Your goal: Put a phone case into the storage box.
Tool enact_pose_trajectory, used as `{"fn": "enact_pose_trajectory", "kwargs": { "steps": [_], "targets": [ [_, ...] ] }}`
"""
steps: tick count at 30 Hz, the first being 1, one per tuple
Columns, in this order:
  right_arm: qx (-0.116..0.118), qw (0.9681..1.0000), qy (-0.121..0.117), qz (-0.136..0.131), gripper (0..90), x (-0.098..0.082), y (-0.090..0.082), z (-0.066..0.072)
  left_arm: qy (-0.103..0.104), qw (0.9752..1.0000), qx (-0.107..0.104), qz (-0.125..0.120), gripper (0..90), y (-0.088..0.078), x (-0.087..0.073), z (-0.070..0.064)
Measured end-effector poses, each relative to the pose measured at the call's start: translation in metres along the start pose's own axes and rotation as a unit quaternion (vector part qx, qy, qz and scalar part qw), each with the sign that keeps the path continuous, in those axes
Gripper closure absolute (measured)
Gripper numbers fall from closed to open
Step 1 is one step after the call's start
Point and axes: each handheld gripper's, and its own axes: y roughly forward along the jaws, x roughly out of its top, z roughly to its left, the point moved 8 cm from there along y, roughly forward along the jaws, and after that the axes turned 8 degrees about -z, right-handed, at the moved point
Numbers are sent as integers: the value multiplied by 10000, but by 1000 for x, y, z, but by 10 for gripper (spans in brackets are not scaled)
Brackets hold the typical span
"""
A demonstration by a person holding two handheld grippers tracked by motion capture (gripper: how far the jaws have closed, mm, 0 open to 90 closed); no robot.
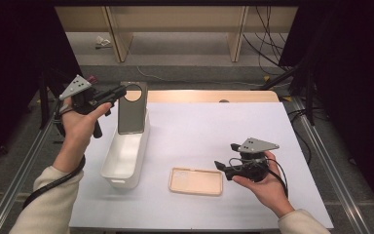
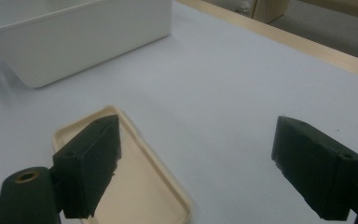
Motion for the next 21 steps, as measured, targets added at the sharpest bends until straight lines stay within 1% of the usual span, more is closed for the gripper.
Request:
{"fn": "enact_pose_trajectory", "kwargs": {
  "steps": [11, 16, 18, 21],
  "targets": [
    [-1, 10000, 8, -9, 165, 0, 0, 0, 21, 10000, 29, 13, 810, 8, -3, 10],
    [5, 10000, 19, -15, 165, 0, 0, 0, 16, 10000, 58, 77, 810, 13, -6, 14],
    [5, 10000, 38, -21, 165, 0, 0, 0, -16, 9999, 67, 94, 811, 14, -8, 16],
    [7, 10000, 37, -25, 165, 1, 0, 0, 5, 9999, 86, 123, 810, 16, -10, 18]
  ]
}}
